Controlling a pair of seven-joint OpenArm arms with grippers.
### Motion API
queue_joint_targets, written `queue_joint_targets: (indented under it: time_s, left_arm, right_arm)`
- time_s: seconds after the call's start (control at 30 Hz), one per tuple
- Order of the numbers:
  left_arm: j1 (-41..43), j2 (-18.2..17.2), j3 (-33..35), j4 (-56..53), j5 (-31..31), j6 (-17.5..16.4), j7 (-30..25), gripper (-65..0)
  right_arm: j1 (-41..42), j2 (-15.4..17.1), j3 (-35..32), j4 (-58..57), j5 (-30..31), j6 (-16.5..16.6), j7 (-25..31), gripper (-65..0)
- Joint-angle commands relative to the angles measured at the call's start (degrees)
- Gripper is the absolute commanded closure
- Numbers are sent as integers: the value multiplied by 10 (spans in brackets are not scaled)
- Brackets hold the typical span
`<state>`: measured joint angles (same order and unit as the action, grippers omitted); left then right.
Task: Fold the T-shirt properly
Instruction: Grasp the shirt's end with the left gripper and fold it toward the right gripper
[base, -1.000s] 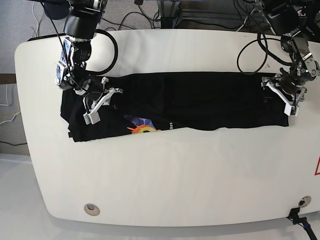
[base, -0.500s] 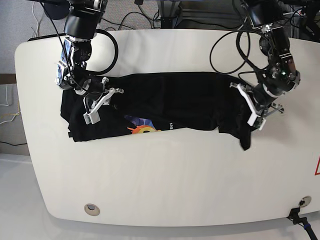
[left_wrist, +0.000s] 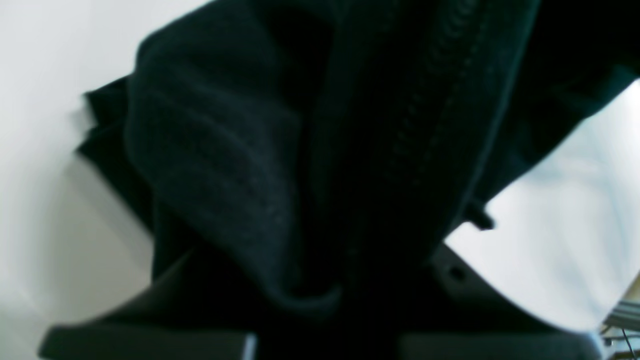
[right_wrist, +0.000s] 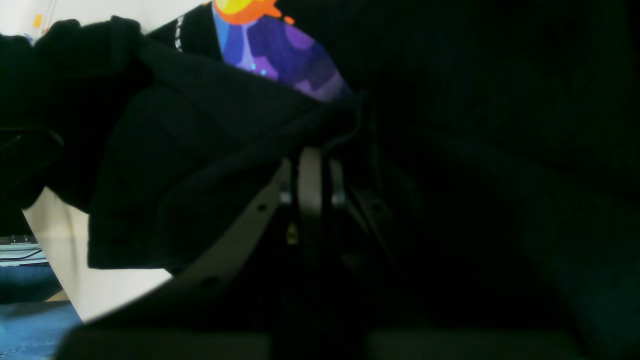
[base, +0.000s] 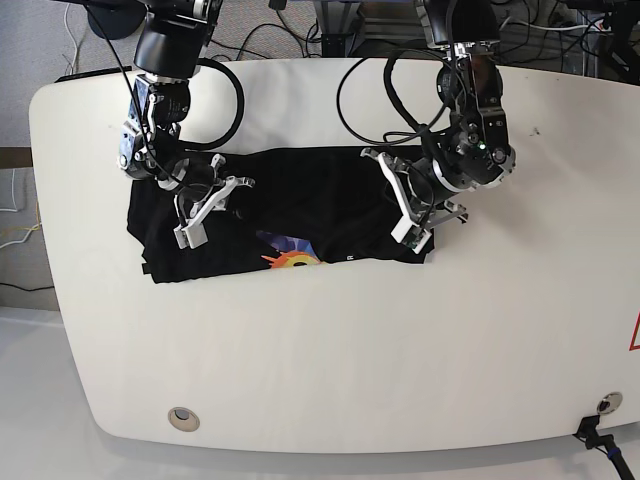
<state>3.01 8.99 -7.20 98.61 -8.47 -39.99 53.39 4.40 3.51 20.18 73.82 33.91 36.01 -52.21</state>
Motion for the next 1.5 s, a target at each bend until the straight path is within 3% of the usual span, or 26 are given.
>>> queue_joint_targets:
  time_s: [0.0,0.1,0.33,0.67,0.83,1.17,1.33,1.4,1.47]
  left_arm:
    - [-9,0,-1,1,-8,0,-10,0]
    - [-9,0,-1,-1,-15,0,-10,0]
    - [-27,0,1,-45,-98,0,-10,0]
    - [-23,0,4,32,-99,0,-2,0]
    - [-25,0,38,31,-99,0,11,0]
    - [-37,0,39,-2,-102,0,9,-7]
    - [-38,0,39,-2,-113,0,9,-438]
    - [-47,0,41,-3,-156,0,11,-524]
    - [-53,0,43,-3,-196,0,12,-524]
  right_arm:
    - [2,2,-2,4,-14,-3,-15,0]
    - [2,2,-2,4,-14,-3,-15,0]
    - [3,-8,-3,4,-14,-3,-15,0]
    - [3,-8,-3,4,-15,-3,-15,0]
    - [3,-9,-3,4,-15,-3,-15,0]
    - [3,-10,-3,4,-15,-3,-15,0]
    - [3,-10,-3,4,-15,-3,-15,0]
    - [3,-10,-3,4,-15,-3,-15,0]
    - [3,-10,-3,4,-15,-3,-15,0]
